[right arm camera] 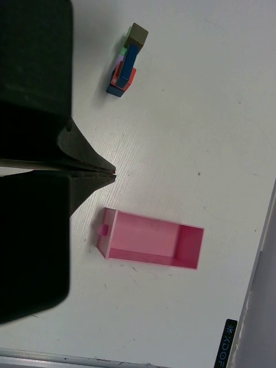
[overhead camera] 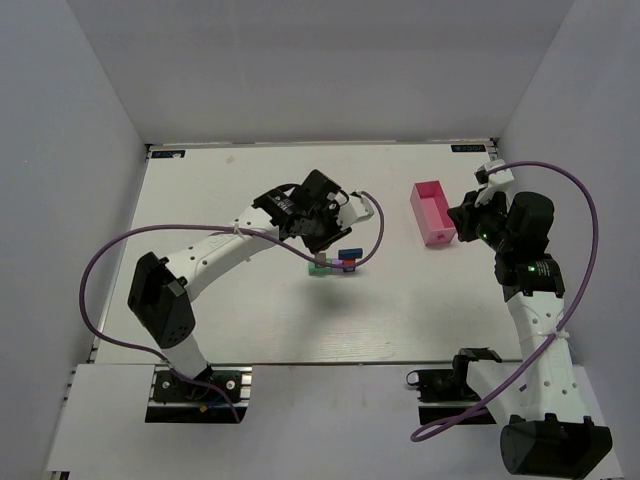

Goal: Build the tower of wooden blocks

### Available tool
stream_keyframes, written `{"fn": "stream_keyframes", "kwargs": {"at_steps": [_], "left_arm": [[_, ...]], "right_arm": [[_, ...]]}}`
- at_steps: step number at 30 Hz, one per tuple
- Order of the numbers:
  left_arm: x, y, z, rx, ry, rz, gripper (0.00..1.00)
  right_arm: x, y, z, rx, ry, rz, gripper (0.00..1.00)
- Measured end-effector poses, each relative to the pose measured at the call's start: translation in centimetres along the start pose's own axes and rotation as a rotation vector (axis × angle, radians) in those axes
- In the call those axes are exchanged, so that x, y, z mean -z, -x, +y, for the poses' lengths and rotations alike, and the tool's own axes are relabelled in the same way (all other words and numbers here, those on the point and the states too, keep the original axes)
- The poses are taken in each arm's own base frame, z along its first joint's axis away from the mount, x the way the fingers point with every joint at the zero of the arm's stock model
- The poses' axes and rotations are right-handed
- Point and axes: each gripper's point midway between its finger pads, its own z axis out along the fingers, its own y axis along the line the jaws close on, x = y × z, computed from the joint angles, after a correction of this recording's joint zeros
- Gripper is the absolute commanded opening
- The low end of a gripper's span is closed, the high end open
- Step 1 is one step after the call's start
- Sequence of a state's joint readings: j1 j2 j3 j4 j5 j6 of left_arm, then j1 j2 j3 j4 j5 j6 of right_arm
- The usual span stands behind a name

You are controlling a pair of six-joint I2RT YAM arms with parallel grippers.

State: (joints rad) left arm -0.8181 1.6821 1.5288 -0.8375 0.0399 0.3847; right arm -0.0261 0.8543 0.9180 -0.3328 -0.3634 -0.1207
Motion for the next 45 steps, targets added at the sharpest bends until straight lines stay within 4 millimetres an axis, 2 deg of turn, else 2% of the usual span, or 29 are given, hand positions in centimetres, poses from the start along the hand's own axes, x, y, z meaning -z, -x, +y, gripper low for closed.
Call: {"fn": "stream_keyframes", "kwargs": {"at_steps": [3, 10, 13, 16, 22, 33, 45], "left_arm": [[-0.5, -0.3, 0.4, -0.018, -0.028, 0.000, 0.00], [-3.5, -2.2, 0.4, -0.083, -0.131, 0.050, 0.00], [-4.2, -2.7, 0.7, -0.108, -0.157, 0.070, 0.00], [-4.2, -2.6, 1.2, -0.133, -0.168, 0.068, 0.00], [-3.8, -1.1, 2.4, -0.184, -0.172, 0.036, 0.00], [-4.6, -3.1, 1.3, -0.242, -0.239, 0.083, 0.00], [-4.8, -3.3, 1.0, -0.266, -0.255, 0.090, 0.03]], "right_arm": [[0.0, 0.0, 0.1, 0.003, 0.004, 0.000, 0.00], [0.0, 0.1, 0.1, 0.015, 0.007, -0.003, 0.00], [0.0, 0.1, 0.1, 0.017, 0.007, -0.003, 0.00], [0.0, 0.1, 0.1, 0.018, 0.007, -0.003, 0.00], [0.1, 0.1, 0.2, 0.019, 0.010, -0.005, 0.00], [0.1, -0.5, 0.2, 0.016, 0.012, 0.003, 0.00], [0.1, -0.4, 0.3, 0.016, 0.014, 0.002, 0.00]]}}
